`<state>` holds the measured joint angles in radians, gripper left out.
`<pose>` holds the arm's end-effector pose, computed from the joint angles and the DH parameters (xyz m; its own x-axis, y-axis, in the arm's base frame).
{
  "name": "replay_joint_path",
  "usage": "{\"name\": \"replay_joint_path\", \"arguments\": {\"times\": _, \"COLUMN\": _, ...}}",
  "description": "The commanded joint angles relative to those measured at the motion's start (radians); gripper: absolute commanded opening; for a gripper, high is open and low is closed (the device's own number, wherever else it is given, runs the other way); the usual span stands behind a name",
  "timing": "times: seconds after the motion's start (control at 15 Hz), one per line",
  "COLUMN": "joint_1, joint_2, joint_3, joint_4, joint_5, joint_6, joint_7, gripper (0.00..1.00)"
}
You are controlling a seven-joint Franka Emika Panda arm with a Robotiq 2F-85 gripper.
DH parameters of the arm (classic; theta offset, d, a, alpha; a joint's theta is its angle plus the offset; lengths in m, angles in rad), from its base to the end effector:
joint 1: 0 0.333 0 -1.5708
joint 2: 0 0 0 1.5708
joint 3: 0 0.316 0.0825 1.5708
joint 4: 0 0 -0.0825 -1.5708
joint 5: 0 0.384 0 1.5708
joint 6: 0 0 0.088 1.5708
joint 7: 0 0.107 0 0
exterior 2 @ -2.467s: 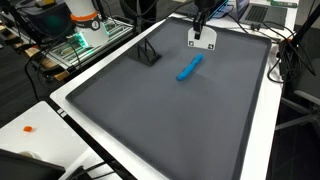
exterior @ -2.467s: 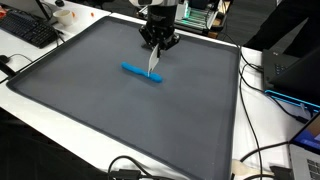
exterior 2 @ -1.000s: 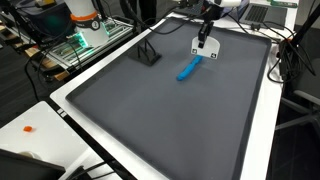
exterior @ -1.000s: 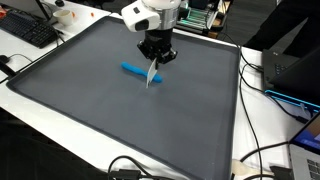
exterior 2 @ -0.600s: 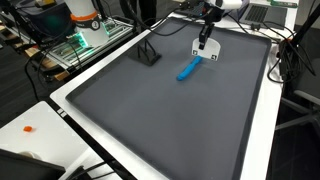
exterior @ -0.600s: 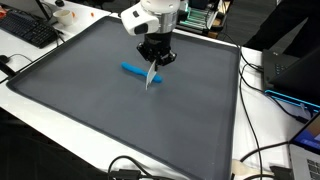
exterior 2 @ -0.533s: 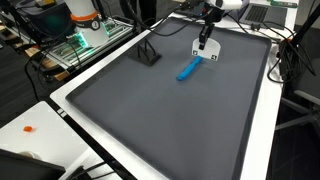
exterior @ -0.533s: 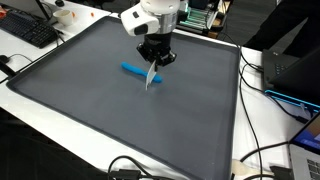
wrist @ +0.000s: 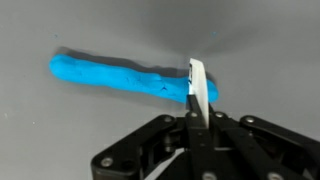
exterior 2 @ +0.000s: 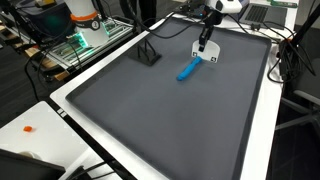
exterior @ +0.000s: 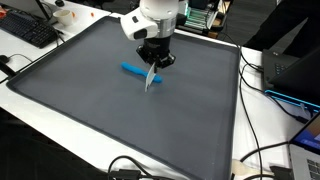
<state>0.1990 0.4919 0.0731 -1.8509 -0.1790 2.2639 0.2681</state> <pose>0.6129 0.1634 0.2511 0.9922 0.1131 -0.0533 0.1184 -0.9866 0.1118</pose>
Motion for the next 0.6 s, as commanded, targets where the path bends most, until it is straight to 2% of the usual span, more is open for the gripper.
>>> {"name": "replay_joint_path", "arguments": {"times": 0.0, "joint_1": 0.011, "joint_2": 0.036, "joint_3": -0.018, "joint_4": 0.007, "joint_5": -0.003, "joint_6": 0.001, "joint_7": -0.008, "gripper": 0.01}}
{"name": "replay_joint_path", "arguments": {"times": 0.53, "joint_1": 0.006, "joint_2": 0.049, "joint_3": -0.02, "joint_4": -0.008, "joint_5": 0.007, "joint_6": 0.007, "joint_7": -0.007, "gripper": 0.01}}
